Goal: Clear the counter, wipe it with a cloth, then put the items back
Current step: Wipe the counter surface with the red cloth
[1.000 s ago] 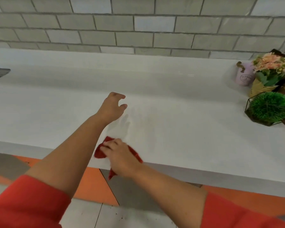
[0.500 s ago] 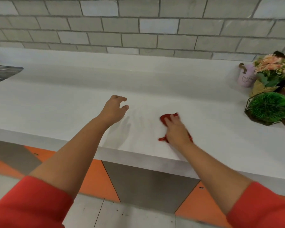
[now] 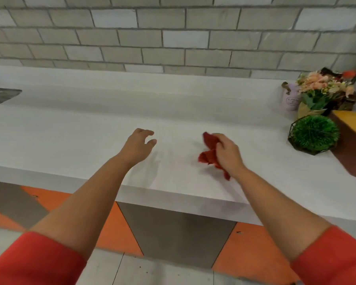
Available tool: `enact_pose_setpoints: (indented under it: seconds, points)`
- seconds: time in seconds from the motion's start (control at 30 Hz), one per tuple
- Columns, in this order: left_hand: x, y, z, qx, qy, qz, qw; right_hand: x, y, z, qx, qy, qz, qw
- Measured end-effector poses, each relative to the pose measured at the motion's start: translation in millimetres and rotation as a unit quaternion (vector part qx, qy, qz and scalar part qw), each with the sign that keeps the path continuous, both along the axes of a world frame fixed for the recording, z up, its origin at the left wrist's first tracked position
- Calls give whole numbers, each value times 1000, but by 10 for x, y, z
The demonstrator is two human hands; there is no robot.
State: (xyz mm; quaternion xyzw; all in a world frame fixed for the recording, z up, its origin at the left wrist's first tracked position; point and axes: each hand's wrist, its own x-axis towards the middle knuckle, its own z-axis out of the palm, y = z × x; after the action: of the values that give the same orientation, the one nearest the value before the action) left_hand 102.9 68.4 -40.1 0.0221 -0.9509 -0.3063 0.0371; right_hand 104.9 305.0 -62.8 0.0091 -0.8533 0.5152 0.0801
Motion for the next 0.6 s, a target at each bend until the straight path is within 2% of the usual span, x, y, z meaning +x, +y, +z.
enact_pose_setpoints:
  seconds: [0.07, 0.17, 0.27, 0.4, 0.47, 0.53, 0.6]
  points:
    - [19, 39, -63, 0, -7, -3, 1000, -204, 365, -124, 42, -11, -66, 997]
    - [-6, 66, -138, -6, -14, -8, 1000, -273, 511, -407, 152, -47, -52, 986]
    - [-85, 92, -181, -5, -21, -14, 1000, -195, 238, -493, 191, -23, 3, 981]
    - [-308, 179, -106, -2, -9, -40, 999, 56, -575, -525, 247, 29, 157, 956]
    - [-437, 222, -31, -2, 1, -54, 999, 215, -1040, -532, 237, 56, 221, 944]
    - [-542, 228, 25, -6, 13, -67, 998, 217, -1301, -472, 180, 14, 277, 944]
    - [-624, 160, 46, 2, 34, -69, 997, 49, -1261, -390, 110, -22, 280, 954]
